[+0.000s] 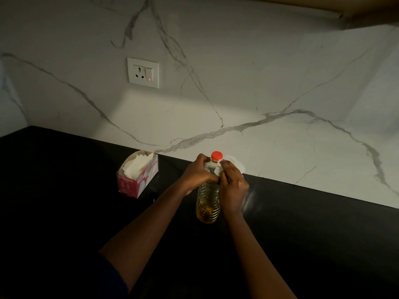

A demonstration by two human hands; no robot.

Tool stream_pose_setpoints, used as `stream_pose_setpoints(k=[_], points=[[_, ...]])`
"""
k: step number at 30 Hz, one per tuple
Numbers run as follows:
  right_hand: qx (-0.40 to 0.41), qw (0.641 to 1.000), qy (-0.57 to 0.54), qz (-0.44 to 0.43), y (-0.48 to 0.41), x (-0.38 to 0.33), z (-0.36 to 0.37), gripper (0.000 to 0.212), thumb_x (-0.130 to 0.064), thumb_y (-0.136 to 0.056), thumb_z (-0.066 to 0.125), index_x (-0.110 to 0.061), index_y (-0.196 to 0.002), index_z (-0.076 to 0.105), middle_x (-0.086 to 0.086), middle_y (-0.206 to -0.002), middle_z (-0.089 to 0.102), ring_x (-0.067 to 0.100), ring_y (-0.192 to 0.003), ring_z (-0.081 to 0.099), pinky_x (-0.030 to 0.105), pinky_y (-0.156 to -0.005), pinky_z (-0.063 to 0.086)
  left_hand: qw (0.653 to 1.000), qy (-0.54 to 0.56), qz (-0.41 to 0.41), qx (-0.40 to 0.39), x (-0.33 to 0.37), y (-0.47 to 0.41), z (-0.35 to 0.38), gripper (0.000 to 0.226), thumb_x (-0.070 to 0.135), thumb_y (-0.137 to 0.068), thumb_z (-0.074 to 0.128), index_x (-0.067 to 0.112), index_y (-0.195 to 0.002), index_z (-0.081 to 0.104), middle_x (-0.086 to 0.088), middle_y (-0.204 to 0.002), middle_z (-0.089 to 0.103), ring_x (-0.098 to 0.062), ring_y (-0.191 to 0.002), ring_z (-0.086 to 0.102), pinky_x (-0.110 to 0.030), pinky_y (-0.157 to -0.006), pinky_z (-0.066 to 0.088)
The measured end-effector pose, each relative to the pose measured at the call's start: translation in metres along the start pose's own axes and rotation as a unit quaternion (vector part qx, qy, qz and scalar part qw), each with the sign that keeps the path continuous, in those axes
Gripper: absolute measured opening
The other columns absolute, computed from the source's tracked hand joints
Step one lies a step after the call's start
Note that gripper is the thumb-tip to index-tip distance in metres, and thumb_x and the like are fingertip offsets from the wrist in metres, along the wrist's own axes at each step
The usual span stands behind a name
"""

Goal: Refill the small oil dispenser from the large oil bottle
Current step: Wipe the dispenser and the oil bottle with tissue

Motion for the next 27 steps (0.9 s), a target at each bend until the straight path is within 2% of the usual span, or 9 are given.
stream_pose_setpoints(k=[5,8,11,14,17,21,24,27], points=[[-0.002,1.0,0.024,-0.013,0.0,-0.001,0.0,0.024,0.004,-0.078,0.06,0.002,-0.099,0.071,0.017,-0.098,0.071,0.027,-0.091,0.069,0.027,-0.087,0.047,0.997,-0.034,0.012,0.071,0.0,-0.001,0.009,0.071,0.014,-0.073,0.075,0.014,-0.131,0.034,-0.008,-0.129,0.048,-0.022,-0.114,0.051,-0.027,-0.085,0.045],[0.0,1.0,0.024,-0.008,0.001,-0.002,0.0,0.025,0.005,-0.078,0.059,0.002,-0.101,0.07,0.018,-0.099,0.071,0.028,-0.09,0.069,0.03,-0.088,0.046,0.993,-0.041,0.024,0.106,-0.002,-0.002,0.018,0.078,0.012,-0.075,0.072,0.019,-0.139,0.028,-0.011,-0.137,0.041,-0.025,-0.124,0.042,-0.032,-0.094,0.043],[0.008,1.0,0.025,0.001,0.0,-0.002,-0.001,0.025,0.008,-0.077,0.061,0.004,-0.101,0.069,0.019,-0.099,0.07,0.029,-0.09,0.069,0.036,-0.089,0.044,0.987,-0.124,0.002,0.1,-0.002,0.0,0.023,0.08,0.021,-0.082,0.067,0.025,-0.145,0.019,-0.011,-0.145,0.025,-0.03,-0.135,0.023,-0.041,-0.104,0.035],[0.016,0.999,0.019,0.032,-0.001,0.005,-0.003,0.027,0.011,-0.078,0.062,0.003,-0.103,0.069,0.019,-0.102,0.07,0.028,-0.092,0.068,0.033,-0.092,0.042,0.989,-0.136,-0.022,0.058,-0.001,0.003,0.023,0.088,0.025,-0.079,0.07,0.03,-0.146,0.014,-0.009,-0.148,0.015,-0.033,-0.137,0.016,-0.043,-0.103,0.036],[0.023,0.998,0.006,0.061,-0.003,0.009,-0.006,0.027,0.01,-0.08,0.062,0.003,-0.106,0.068,0.018,-0.104,0.07,0.019,-0.095,0.065,0.03,-0.095,0.039,0.993,-0.115,-0.019,0.021,-0.002,0.005,0.017,0.091,0.02,-0.073,0.076,0.031,-0.144,0.02,-0.008,-0.144,0.017,-0.032,-0.134,0.02,-0.042,-0.101,0.039],[0.027,0.999,0.002,0.044,-0.001,0.005,-0.007,0.027,0.011,-0.078,0.063,0.004,-0.104,0.068,0.018,-0.103,0.07,0.01,-0.095,0.055,0.034,-0.094,0.04,0.998,-0.061,0.003,0.03,-0.007,0.003,0.01,0.085,0.012,-0.066,0.08,0.026,-0.135,0.033,-0.008,-0.136,0.032,-0.027,-0.128,0.035,-0.043,-0.1,0.044],[0.033,0.999,0.003,0.041,0.0,0.002,-0.006,0.028,0.011,-0.078,0.064,0.003,-0.104,0.069,0.017,-0.102,0.07,0.009,-0.094,0.056,0.028,-0.09,0.043,0.999,-0.03,0.013,0.023,-0.009,0.002,0.01,0.078,0.009,-0.066,0.079,0.02,-0.129,0.034,-0.007,-0.132,0.044,-0.024,-0.122,0.046,-0.037,-0.094,0.048],[0.033,0.999,0.005,0.041,0.002,0.002,-0.004,0.028,0.01,-0.079,0.063,0.001,-0.105,0.069,0.015,-0.103,0.07,0.008,-0.095,0.057,0.029,-0.091,0.043,0.998,-0.038,0.018,0.052,-0.009,0.0,0.014,0.077,0.01,-0.066,0.08,0.017,-0.128,0.034,-0.008,-0.13,0.048,-0.023,-0.117,0.051,-0.029,-0.088,0.049]])
Point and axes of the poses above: each hand's wrist, its own y-axis away from the middle knuckle, its own z-axis out of the palm, x = y × z, the point moved 1 cm from there along -y, towards the middle knuckle
